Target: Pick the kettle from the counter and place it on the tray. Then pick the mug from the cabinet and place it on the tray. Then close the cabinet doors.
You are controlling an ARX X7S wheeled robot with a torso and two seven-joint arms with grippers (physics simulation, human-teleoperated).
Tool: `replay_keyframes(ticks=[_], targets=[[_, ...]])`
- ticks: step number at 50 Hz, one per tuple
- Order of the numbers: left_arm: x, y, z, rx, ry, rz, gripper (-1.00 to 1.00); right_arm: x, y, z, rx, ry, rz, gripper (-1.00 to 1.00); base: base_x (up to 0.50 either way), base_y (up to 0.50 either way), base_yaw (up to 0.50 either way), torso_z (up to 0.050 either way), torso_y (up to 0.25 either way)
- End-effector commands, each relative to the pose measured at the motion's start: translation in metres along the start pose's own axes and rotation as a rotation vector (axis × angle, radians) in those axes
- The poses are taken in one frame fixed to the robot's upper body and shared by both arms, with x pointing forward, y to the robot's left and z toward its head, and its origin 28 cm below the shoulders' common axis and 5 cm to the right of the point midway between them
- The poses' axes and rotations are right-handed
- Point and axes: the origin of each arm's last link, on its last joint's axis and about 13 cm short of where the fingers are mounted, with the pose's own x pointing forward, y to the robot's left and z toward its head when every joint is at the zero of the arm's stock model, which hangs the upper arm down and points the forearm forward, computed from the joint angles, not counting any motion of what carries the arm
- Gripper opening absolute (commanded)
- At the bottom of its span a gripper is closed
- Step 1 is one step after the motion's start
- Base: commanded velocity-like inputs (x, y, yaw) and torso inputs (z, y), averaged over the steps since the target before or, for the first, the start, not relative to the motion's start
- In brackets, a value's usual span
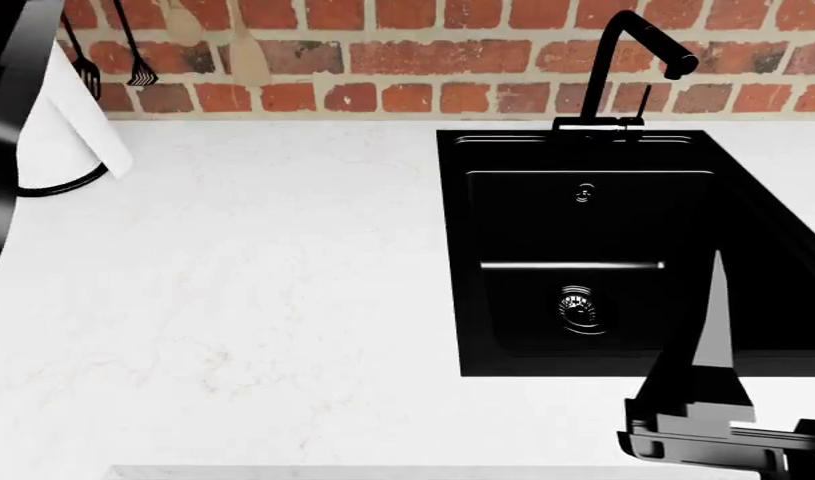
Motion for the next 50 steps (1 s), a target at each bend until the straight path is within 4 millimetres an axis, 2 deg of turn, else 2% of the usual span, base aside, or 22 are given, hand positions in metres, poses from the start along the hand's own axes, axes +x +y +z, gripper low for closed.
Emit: replay_keyframes(ticks=[1, 13, 16, 20, 27, 30, 32, 36, 39, 50], targets=[[0.012, 0.018, -0.032, -0.342, 0.13, 0.066, 1.0, -0.001, 0.001, 0.0, 0.0, 0.001, 0.002, 1.0, 0.0, 0.0, 0.0, 0.0, 0.0], [0.02, 0.018, -0.072, -0.355, 0.212, 0.082, 1.0, 0.0, 0.002, -0.001, -0.002, 0.007, 0.005, 1.0, 0.01, 0.0, 0.0, 0.0, 0.0], [0.017, 0.018, -0.062, -0.389, 0.187, 0.055, 1.0, 0.0, 0.002, -0.001, -0.002, 0.006, 0.007, 1.0, 0.02, 0.0, -0.01, 0.0, 0.0], [0.0, 0.018, -0.034, -0.419, 0.098, 0.001, 1.0, 0.0, 0.002, 0.0, 0.0, 0.0, 0.01, 1.0, 0.01, 0.0, -0.01, 0.0, 0.0], [-0.063, 0.019, 0.018, -0.39, -0.136, -0.08, 1.0, 0.004, -0.007, 0.007, -0.002, -0.038, -0.001, 1.0, 0.0, 0.0, 0.0, 0.0, 0.0], [-0.095, 0.022, 0.027, -0.382, -0.225, -0.097, 1.0, 0.004, -0.011, 0.011, 0.005, -0.056, -0.002, 1.0, 0.0, 0.0, 0.0, 0.0, 0.0], [-0.116, 0.023, 0.026, -0.378, -0.269, -0.109, 1.0, 0.005, -0.013, 0.012, 0.003, -0.066, -0.003, 1.0, 0.0, 0.0, 0.0, 0.0, 0.0], [-0.159, 0.024, 0.016, -0.361, -0.349, -0.131, 1.0, 0.007, -0.014, 0.014, -0.006, -0.077, -0.001, 1.0, 0.0, 0.0, 0.0, 0.0, 0.0], [-0.187, 0.023, 0.0, -0.354, -0.378, -0.148, 1.0, 0.009, -0.016, 0.016, -0.013, -0.09, -0.005, 1.0, 0.0, 0.0, 0.0, 0.0, 0.0], [-0.26, 0.018, -0.071, -0.377, -0.385, -0.206, 1.0, 0.008, -0.023, 0.022, -0.028, -0.123, -0.01, 1.0, 0.0, 0.0, 0.0, 0.0, 0.0]])
